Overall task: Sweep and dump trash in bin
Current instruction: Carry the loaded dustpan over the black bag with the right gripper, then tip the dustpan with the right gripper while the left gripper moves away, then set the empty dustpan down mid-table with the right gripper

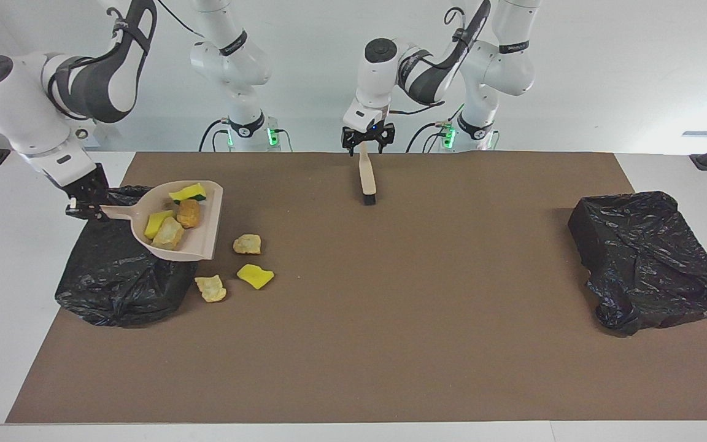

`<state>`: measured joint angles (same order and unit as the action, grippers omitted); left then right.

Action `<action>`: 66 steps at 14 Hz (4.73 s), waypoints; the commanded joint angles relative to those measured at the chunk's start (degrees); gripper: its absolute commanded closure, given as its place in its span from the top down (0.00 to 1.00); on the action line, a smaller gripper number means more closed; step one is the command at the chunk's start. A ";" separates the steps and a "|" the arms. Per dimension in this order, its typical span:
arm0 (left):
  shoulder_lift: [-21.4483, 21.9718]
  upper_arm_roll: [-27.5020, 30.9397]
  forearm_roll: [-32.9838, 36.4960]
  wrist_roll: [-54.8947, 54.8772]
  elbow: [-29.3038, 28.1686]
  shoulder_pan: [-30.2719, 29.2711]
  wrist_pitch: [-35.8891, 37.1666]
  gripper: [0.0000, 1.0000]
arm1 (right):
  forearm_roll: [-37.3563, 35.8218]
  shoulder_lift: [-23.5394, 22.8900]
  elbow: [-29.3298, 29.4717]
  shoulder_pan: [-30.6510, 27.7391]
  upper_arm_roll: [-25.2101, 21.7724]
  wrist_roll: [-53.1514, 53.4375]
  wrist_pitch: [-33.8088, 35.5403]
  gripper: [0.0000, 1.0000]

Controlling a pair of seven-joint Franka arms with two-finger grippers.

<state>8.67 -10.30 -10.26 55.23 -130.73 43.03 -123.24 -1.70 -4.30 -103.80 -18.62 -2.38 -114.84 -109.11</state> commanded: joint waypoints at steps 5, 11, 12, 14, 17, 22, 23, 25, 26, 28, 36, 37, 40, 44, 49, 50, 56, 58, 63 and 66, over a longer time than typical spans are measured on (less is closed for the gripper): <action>0.65 -0.51 0.50 -16.18 13.03 -18.22 12.22 1.00 | -8.66 -0.62 0.97 -4.85 -1.57 -3.03 -9.62 0.00; -0.05 -0.07 1.20 -23.64 21.46 -29.29 21.17 1.00 | -24.46 -0.53 1.05 -2.93 -0.52 11.73 -9.90 0.00; -0.32 0.10 1.29 -29.07 23.04 -31.58 22.94 1.00 | -27.80 -0.45 1.05 -0.48 -0.60 13.84 -9.20 0.00; -0.94 0.11 3.30 -42.59 24.02 -36.85 23.83 1.00 | -34.39 -0.10 1.14 2.26 -0.61 20.24 -5.08 0.00; -1.11 0.28 6.90 -54.07 25.78 -40.82 23.83 1.00 | -39.33 0.35 0.61 3.76 -0.60 23.26 -3.57 0.00; -1.11 0.37 6.83 -54.70 29.91 -46.28 22.78 1.00 | -46.71 0.96 1.14 5.78 -0.34 25.28 -1.19 0.00; -1.03 0.28 7.44 -54.61 30.09 -45.84 22.95 1.00 | -49.51 1.66 1.14 7.09 -0.25 25.46 -1.28 0.00; -0.94 0.28 7.62 -54.53 30.27 -45.66 23.83 1.00 | -54.35 2.54 0.97 9.99 -0.25 25.98 -0.76 0.00; -0.68 0.19 7.62 -54.53 30.27 -46.19 24.18 1.00 | -56.12 2.80 0.79 10.52 -0.25 27.64 0.64 0.00; -0.50 0.28 7.62 -54.53 30.27 -46.45 24.80 1.00 | -59.90 3.68 0.27 10.70 -0.25 31.68 3.11 0.00; -2.33 4.66 11.05 -54.61 34.03 -43.83 29.44 1.00 | -64.31 6.76 0.61 13.69 0.27 32.23 5.66 0.00; -4.00 7.11 11.48 -54.53 36.66 -39.99 32.07 1.00 | -63.35 7.28 0.61 13.69 0.28 32.40 5.92 0.00; -7.52 12.23 11.05 -54.61 43.17 -36.26 36.22 1.00 | -52.84 8.17 0.53 13.17 0.36 32.66 7.50 0.00; -7.88 11.01 11.22 -55.40 44.42 -36.35 34.74 1.00 | -36.75 8.17 0.35 11.50 -0.78 32.84 8.38 0.00; -6.65 11.09 10.52 -55.23 43.45 -36.52 33.94 1.00 | -23.55 8.52 -0.44 12.28 -0.69 38.79 9.44 0.00; -6.65 11.09 10.52 -55.14 43.45 -36.44 33.94 1.00 | -22.92 8.87 -0.61 12.46 -0.08 41.78 10.05 0.00; -6.65 11.09 10.61 -55.14 43.45 -36.35 33.59 1.00 | -13.70 8.35 -2.54 17.03 0.71 64.61 12.26 0.00; -6.65 11.09 10.52 -55.40 43.45 -36.61 33.59 1.00 | -10.45 6.95 -2.64 19.48 0.71 74.45 12.34 0.00; -6.65 11.18 10.61 -54.79 43.45 -37.14 33.59 1.00 | -3.15 3.08 -2.55 28.09 0.71 95.21 11.47 0.00; -6.65 11.27 10.61 -54.88 43.45 -37.14 33.85 1.00 | -1.20 -0.35 -1.85 36.17 0.71 106.38 9.37 0.00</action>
<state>1.71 0.67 -0.20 0.45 -87.59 5.71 -89.74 -4.50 -2.74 -106.47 13.76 -1.34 -13.71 -98.25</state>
